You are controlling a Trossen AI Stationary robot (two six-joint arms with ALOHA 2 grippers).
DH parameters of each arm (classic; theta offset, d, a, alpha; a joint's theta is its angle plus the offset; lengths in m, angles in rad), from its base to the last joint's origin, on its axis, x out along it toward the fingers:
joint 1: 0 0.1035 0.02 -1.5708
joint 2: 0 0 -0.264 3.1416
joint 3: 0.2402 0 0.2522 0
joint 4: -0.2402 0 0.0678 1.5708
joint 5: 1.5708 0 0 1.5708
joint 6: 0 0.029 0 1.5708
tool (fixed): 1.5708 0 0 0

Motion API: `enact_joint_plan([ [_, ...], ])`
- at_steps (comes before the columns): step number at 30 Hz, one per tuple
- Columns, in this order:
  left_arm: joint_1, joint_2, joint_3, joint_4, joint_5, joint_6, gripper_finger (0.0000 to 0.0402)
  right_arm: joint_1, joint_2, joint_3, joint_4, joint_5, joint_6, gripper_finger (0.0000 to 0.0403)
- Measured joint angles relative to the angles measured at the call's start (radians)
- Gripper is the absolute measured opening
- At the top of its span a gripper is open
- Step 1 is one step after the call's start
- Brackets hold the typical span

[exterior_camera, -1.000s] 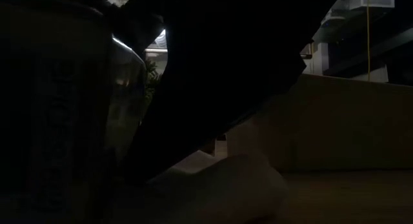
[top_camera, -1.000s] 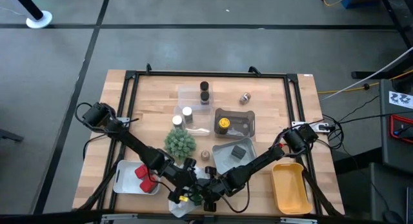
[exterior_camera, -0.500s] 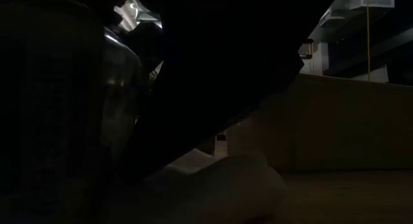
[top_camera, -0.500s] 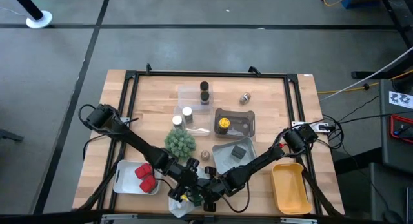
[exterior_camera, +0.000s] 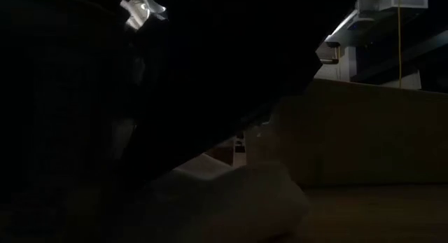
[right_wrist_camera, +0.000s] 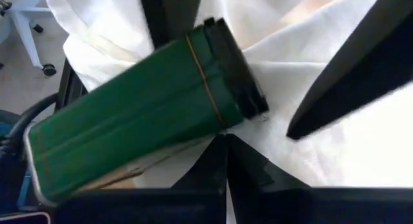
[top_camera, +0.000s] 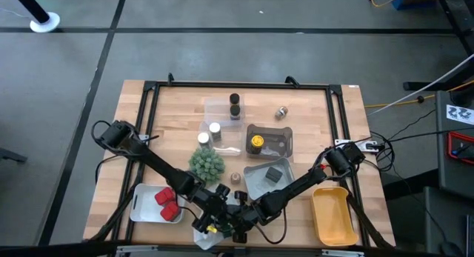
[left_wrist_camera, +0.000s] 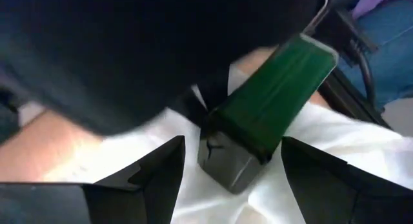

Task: Sort spices by type
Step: Put the green seasoning can into the gray bin

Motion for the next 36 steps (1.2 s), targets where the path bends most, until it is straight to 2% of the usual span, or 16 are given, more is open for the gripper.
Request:
enact_joint_plan([
  [11,-0.015,0.049,0.0,0.039,0.048,0.048,0.0235,0.002,0.001,-0.002,-0.012,0.0,-0.002,0.0005],
  [21,-0.021,0.052,-0.001,0.015,0.049,0.033,0.0115,0.001,0.0,0.0,-0.005,-0.017,0.001,0.0005],
  [31,-0.019,0.0,-0.001,-0.003,0.036,0.006,0.0114,0.0,-0.01,0.001,-0.012,-0.051,0.001,0.0005],
  [36,-0.019,-0.034,-0.001,-0.012,0.037,-0.016,0.0118,0.0,-0.066,0.002,-0.072,-0.036,-0.003,0.0005],
])
